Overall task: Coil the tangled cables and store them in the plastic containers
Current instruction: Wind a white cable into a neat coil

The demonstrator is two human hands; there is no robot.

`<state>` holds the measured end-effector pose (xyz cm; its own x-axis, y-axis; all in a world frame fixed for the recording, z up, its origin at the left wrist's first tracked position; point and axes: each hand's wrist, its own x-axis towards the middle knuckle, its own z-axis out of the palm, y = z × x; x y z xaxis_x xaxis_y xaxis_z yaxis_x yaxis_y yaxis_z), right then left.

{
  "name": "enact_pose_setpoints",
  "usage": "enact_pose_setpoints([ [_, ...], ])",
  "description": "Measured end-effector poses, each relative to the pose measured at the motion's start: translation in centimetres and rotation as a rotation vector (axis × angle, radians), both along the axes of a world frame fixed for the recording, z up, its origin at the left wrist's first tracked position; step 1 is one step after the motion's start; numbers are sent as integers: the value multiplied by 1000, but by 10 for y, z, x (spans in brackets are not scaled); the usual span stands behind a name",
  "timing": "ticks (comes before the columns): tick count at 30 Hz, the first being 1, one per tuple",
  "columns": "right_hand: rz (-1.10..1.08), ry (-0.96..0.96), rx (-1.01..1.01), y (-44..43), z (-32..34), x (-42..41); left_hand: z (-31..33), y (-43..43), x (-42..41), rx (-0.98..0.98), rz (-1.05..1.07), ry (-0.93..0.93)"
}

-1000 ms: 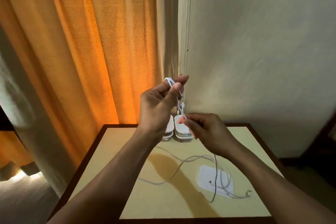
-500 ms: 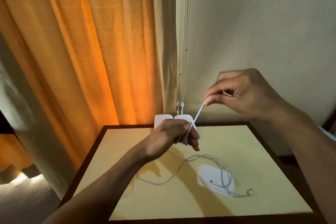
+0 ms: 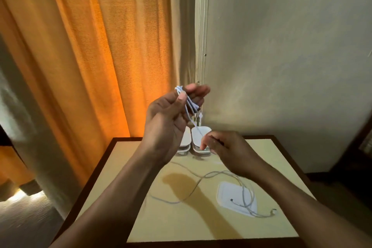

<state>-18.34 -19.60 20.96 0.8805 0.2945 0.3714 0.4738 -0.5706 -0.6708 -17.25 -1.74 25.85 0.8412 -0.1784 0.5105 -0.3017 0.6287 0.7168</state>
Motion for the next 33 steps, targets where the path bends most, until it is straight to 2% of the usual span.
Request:
enact_pose_setpoints([
  [3,5,-149,-113,5,1,-19,-12,7,14,150,158,53],
  [8,-104,-361,-397,-8,15,-29,-30,17,19,407,88,125],
  [13,-119,-510,-453,-24,41,-31,-30,23,7,965,-126,-69],
  [18,-43,-601,-394,-35,64,-22,-23,16,-2,1167,-135,-138],
  [21,-30,-558,-309,-36,79,-19,-24,15,-5,1078,-162,-126],
  [23,28,-348,-142,-34,77,-15,-24,15,-7,922,-272,-91],
  [25,147,-77,57,-26,69,-11,-22,17,-11,658,-380,12],
  [28,234,144,327,-15,49,-14,-17,12,-17,330,-451,133],
  [31,183,156,413,-2,33,-23,-17,11,-20,121,-465,223],
  [33,85,37,277,4,21,-27,-16,10,-21,-21,-466,282],
])
